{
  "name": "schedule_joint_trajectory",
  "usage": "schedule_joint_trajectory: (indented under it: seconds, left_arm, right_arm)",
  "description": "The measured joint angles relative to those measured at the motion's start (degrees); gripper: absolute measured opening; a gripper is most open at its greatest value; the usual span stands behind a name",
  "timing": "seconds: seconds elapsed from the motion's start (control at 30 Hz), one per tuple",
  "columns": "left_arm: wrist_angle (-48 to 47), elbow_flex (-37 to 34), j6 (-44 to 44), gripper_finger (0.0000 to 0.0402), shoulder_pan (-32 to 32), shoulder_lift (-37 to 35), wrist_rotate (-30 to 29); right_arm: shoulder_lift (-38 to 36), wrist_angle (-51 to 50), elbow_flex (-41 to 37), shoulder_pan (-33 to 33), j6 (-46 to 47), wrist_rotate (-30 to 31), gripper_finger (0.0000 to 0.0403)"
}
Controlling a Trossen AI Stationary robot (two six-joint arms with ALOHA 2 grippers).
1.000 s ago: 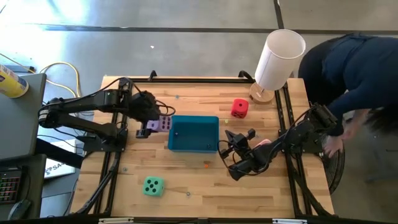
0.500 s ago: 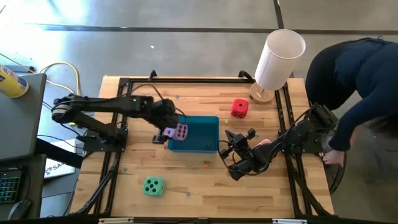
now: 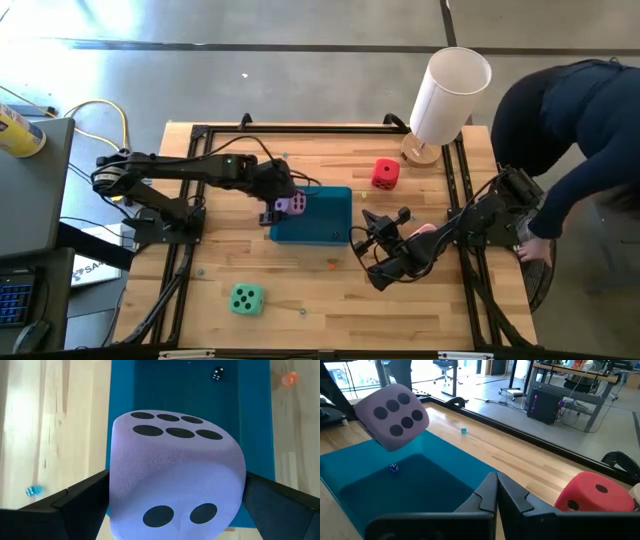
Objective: Pick & Place Dice
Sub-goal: Put the large violet dice into the blue bin
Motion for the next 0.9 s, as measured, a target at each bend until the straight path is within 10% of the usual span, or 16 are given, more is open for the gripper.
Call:
schedule_joint_trajectory:
  seconds: [0.9]
  left_arm:
    - [0.7,0.0,-0.9,0.0399,0.0,2.7,-2.6]
  right_arm:
    - [0.0,-0.3,0.0,0.0,-0.3,-1.3,0.0002]
